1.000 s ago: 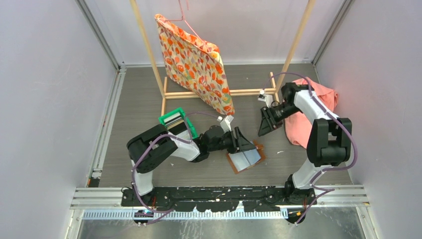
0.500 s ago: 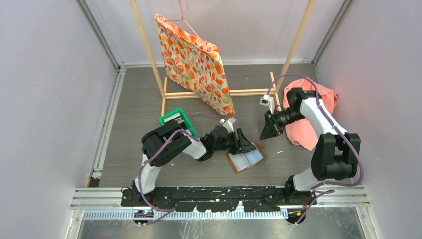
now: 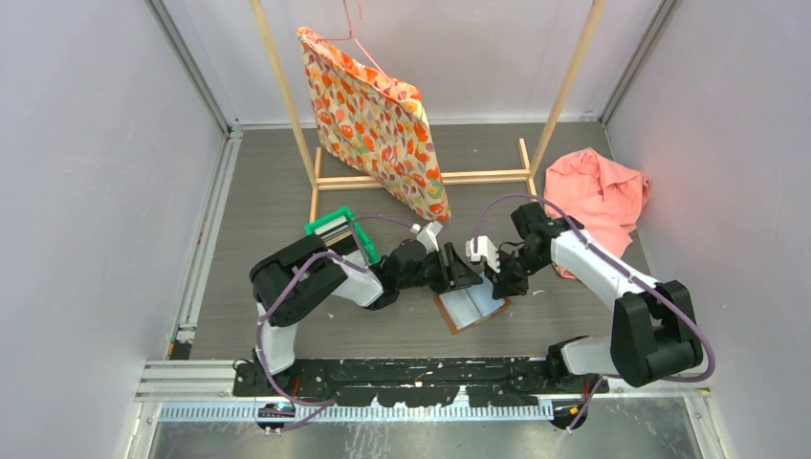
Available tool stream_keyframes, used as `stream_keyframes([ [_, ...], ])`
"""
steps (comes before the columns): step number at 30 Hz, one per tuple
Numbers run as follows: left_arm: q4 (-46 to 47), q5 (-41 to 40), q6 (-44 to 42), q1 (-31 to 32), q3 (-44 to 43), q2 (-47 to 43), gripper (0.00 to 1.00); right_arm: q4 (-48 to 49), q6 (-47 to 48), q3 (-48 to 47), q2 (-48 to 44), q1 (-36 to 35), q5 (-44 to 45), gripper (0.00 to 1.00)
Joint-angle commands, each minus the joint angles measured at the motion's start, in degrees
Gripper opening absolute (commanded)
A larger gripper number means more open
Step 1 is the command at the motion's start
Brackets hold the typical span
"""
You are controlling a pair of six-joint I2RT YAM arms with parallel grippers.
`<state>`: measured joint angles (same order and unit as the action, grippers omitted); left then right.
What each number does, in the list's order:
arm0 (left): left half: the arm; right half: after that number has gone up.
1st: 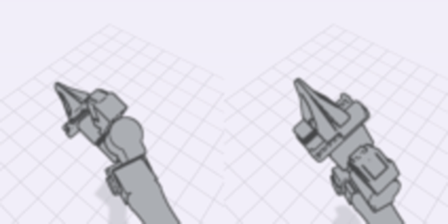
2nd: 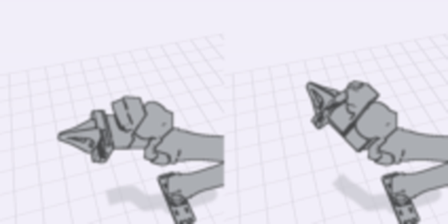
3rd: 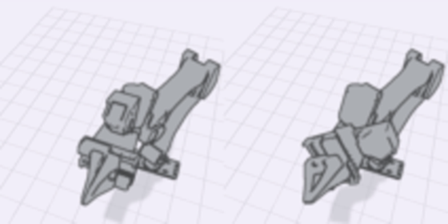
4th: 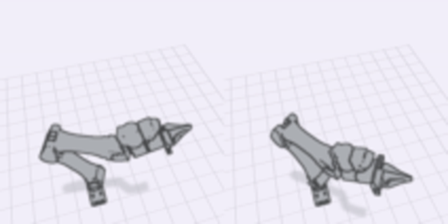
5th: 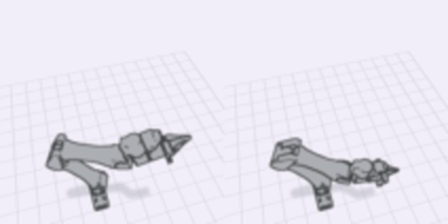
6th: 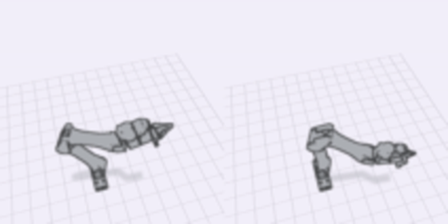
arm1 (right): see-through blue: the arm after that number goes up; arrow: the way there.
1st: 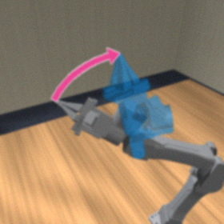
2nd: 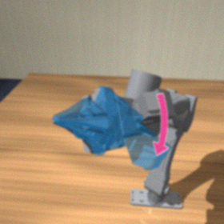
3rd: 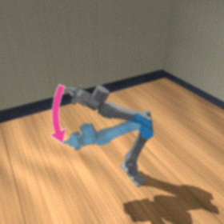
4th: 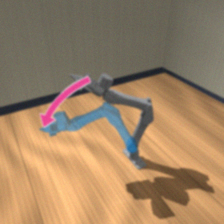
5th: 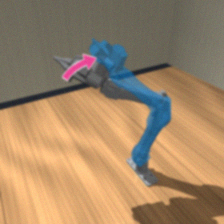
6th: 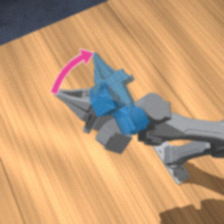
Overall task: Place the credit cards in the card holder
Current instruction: Open the card holder at the center of the board.
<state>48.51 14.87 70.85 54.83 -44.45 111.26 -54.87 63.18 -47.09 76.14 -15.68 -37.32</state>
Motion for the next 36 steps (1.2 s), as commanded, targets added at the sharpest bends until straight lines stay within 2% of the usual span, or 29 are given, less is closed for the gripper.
stream_keyframes([
  [1, -1.3, -1.7, -4.0, -0.5, 1.8, -6.5, 0.52, 8.5, 1.9, 2.7, 0.0, -3.4, 6.5, 0.03],
  [6, -11.3, -4.3, -10.1, -0.5, 4.6, -15.8, 0.53, 9.5, -0.2, 1.9, 3.5, -6.4, 10.8, 0.04],
  [9, -15.6, -6.7, -13.8, -0.4, 8.7, -23.0, 0.54, 7.8, 1.5, 1.8, 5.0, -7.4, 9.8, 0.06],
  [12, -19.9, -10.7, -16.4, 0.0, 14.0, -33.2, 0.54, 7.5, 4.5, 2.8, 4.7, -9.3, 8.0, 0.09],
  [15, -29.0, -16.8, -19.4, 0.4, 17.1, -44.6, 0.57, 8.4, 4.8, 3.0, 4.2, -12.0, 7.6, 0.1],
  [18, -39.5, -21.7, -22.8, 0.4, 17.6, -55.8, 0.69, 8.3, 4.3, 2.6, 3.6, -13.9, 6.1, 0.12],
  [21, -45.2, -25.3, -24.0, 0.1, 19.1, -64.8, 0.97, 7.8, 5.4, 3.0, 2.0, -15.2, 3.7, 0.17],
  [23, -45.8, -25.4, -23.0, -0.1, 21.0, -69.3, 1.0, 7.6, 6.4, 3.4, 0.3, -16.2, 2.6, 0.27],
  [28, -44.7, -22.8, -19.9, -0.2, 24.5, -71.8, 1.0, 8.4, 7.0, 4.5, -0.9, -18.6, 3.5, 0.5],
  [33, -39.8, -20.2, -17.7, -0.2, 27.1, -69.5, 1.0, 10.5, 5.9, 5.2, -0.1, -21.2, 6.3, 0.65],
  [36, -39.6, -19.9, -17.5, -0.2, 27.6, -69.9, 0.99, 13.7, 4.2, 6.1, -0.3, -23.2, 8.4, 0.7],
])
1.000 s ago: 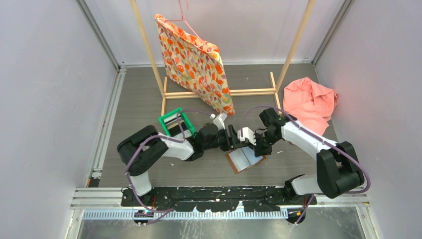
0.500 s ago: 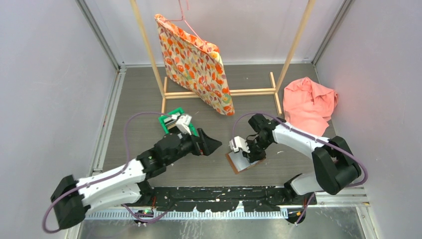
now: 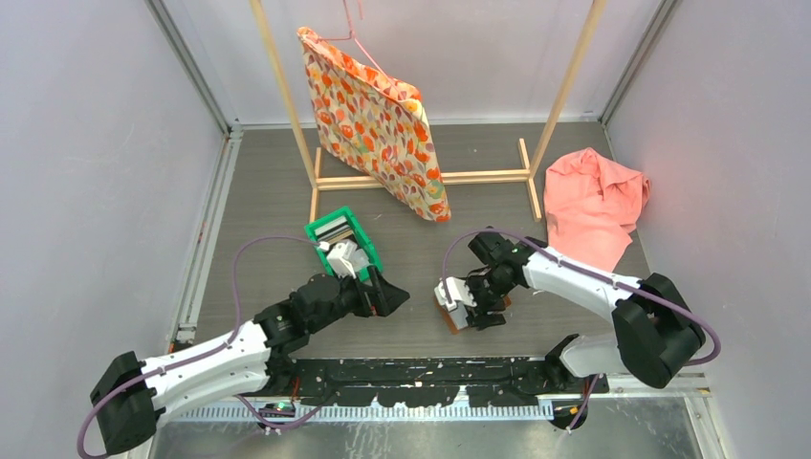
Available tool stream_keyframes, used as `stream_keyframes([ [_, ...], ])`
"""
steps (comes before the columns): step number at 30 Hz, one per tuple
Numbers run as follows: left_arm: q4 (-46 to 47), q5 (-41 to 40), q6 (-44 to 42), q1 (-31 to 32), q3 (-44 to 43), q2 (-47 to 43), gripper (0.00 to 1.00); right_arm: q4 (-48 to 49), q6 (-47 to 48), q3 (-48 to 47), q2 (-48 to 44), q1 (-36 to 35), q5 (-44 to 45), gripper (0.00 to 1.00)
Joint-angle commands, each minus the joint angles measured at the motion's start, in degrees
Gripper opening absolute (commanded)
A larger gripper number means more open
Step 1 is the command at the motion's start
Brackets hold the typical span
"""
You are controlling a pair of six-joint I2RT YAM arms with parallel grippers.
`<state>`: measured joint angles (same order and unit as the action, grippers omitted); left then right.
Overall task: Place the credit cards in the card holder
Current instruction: Open the card holder at the center of the board.
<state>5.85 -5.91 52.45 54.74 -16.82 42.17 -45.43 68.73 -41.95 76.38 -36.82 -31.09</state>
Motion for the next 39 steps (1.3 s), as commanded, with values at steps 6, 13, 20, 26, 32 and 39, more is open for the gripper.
stream_keyframes([
  [6, 2.2, -0.3, 1.8, -0.2, 2.4, -4.7, 0.99, 10.1, -4.7, 2.3, -0.4, -5.8, 7.6, 0.75],
  [13, 1.5, -0.8, 2.8, -0.2, 4.3, -8.0, 0.99, 13.5, -8.0, 2.6, -0.7, -7.2, 10.6, 0.73],
  [20, 1.8, -0.4, 3.0, -0.2, 4.3, -7.5, 0.99, 11.7, -8.8, 1.4, -2.2, -7.2, 9.3, 0.65],
  [26, 3.6, 0.4, 3.4, -0.2, 4.3, -5.9, 0.99, 9.2, -8.1, 0.7, -3.3, -7.1, 8.0, 0.64],
  [32, 6.9, 1.6, 4.1, -0.2, 4.3, -2.6, 0.99, 8.8, -8.6, 0.6, -3.8, -6.3, 7.9, 0.64],
  [39, 10.3, 3.1, 4.8, -0.2, 4.3, 1.0, 0.99, 9.0, -9.1, 0.8, -3.4, -6.0, 6.5, 0.76],
])
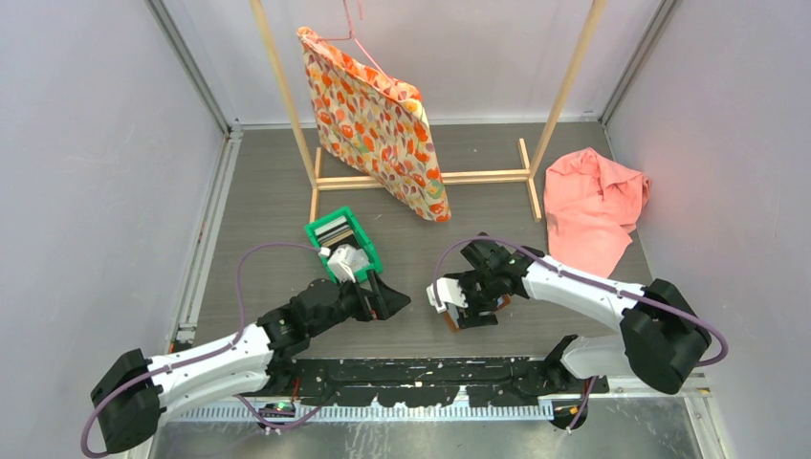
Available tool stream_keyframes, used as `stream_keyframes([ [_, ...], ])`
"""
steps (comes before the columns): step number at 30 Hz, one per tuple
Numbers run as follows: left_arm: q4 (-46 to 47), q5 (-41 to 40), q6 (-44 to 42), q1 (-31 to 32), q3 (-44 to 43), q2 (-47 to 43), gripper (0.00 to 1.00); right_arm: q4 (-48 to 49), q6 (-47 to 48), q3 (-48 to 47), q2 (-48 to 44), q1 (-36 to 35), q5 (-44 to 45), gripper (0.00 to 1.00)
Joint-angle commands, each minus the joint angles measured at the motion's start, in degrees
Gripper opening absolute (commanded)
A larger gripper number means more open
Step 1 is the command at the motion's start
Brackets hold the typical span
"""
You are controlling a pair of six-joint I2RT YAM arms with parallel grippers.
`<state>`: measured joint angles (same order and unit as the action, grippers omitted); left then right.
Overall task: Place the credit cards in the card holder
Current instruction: Open the card holder at the center of the board.
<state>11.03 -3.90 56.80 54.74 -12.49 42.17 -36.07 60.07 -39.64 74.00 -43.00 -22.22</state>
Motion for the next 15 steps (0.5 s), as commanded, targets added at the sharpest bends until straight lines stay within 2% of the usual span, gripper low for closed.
stream_keyframes([
  [1, 5.3, 1.1, 0.5, -0.2, 0.0, 1.2, 0.99, 0.1, -0.7, -1.4, -0.6, 0.0, -2.3, 0.8],
  [4, 5.5, 1.0, 0.6, -0.2, 0.1, 1.2, 0.99, 2.5, -2.9, -1.2, 0.5, -1.2, -0.2, 0.88],
  [6, 5.5, 0.9, 0.7, -0.2, 0.3, 1.0, 0.99, 3.8, -3.6, -1.2, 1.4, -1.9, 1.0, 0.9],
  [10, 5.8, 0.8, 0.9, -0.2, 0.8, 0.9, 0.99, 3.8, -3.9, -1.7, 4.0, -2.6, 1.7, 0.9],
  [15, 7.1, 0.8, 1.5, -0.2, 1.6, 1.2, 0.99, 3.2, -3.9, -2.1, 4.9, -2.8, 1.8, 0.83],
])
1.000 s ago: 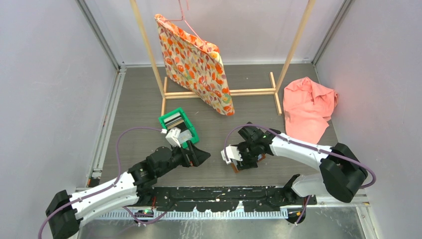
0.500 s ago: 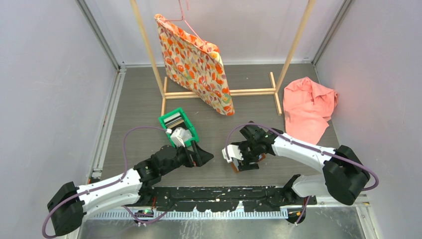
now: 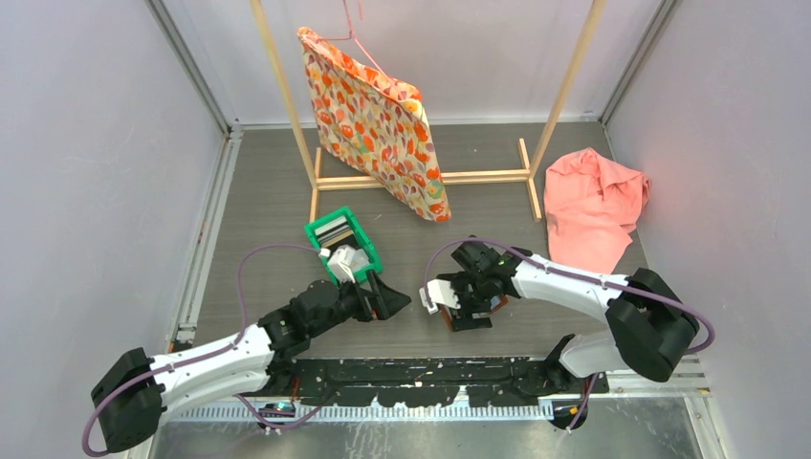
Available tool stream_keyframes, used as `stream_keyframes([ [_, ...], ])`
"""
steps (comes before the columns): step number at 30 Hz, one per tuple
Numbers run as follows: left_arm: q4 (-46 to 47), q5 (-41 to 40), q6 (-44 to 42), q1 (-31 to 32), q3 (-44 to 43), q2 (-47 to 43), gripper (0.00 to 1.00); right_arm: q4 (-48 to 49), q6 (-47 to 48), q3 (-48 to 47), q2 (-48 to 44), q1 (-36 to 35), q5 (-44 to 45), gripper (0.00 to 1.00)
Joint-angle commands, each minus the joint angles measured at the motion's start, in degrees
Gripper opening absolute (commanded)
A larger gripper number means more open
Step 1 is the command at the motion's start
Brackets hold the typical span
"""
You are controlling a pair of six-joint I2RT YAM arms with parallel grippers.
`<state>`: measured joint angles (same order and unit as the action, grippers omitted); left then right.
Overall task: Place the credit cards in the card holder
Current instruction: Open the card holder at the center of the board.
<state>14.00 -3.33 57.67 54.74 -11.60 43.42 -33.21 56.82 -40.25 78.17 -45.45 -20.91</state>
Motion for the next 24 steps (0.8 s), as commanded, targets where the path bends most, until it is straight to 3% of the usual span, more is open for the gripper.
stream_keyframes([
  [1, 4.3, 0.3, 0.7, -0.2, 0.9, 0.0, 0.99, 0.1, -0.5, -1.6, 0.6, -0.3, 0.3, 0.81],
  [7, 5.0, 0.5, 1.2, -0.2, 1.1, 0.5, 0.99, -0.9, -0.3, -1.9, -0.6, -0.3, -0.4, 0.67],
  [18, 11.0, 2.1, 3.4, 0.5, 0.5, 6.8, 0.98, -2.8, 0.3, -2.3, -2.0, -0.2, -1.6, 0.57],
  [24, 16.6, 1.7, 5.6, 3.4, -2.4, 16.6, 0.8, -3.4, 0.1, -2.5, -3.0, 0.4, -2.5, 0.52],
])
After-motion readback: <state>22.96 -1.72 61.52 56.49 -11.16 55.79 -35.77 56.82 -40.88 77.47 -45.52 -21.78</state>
